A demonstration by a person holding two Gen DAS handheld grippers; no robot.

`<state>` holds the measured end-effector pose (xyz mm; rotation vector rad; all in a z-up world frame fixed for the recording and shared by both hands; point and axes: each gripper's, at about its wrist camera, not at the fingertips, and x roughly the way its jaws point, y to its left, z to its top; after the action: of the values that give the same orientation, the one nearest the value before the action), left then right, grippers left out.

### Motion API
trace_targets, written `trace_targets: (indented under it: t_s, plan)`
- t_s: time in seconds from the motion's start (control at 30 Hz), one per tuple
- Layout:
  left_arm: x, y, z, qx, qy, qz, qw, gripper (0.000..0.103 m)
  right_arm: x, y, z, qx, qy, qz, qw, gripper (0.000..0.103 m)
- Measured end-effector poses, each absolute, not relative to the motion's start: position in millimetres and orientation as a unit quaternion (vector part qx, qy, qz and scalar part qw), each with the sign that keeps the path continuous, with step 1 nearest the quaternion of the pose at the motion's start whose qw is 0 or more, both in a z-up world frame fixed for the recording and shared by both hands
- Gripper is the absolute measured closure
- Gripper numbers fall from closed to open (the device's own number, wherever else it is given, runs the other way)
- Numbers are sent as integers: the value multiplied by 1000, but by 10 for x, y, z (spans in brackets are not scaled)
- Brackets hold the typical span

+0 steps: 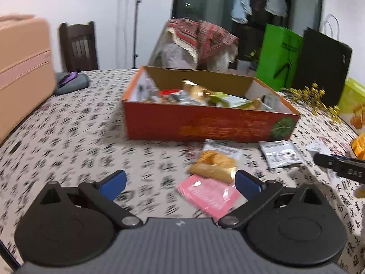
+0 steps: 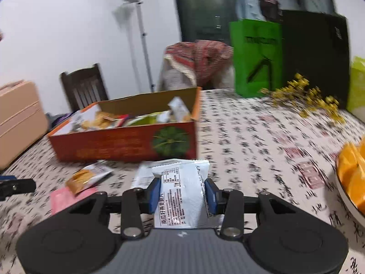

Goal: Organize snacks
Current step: 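Grasp a biscuit packet with the left gripper while the right holds the white packet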

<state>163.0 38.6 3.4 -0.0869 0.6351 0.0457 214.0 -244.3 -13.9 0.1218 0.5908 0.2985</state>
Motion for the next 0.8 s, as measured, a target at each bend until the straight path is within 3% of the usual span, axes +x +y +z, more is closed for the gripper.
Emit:
trace_targets:
  t_s: [0.47,0.63,0.8]
  plan:
    - [2438,-101,-336,2,354,43,934,1,2197,-2584,-300,97,287,126,945,62]
    - [2438,-93,-408,-2,345,17,938,37,2192,-2560,-300,93,285,132,945,62]
    - [2394,-89,-379,-10,334,5,942,51,2174,-2544,-284,90,273,131,949,62]
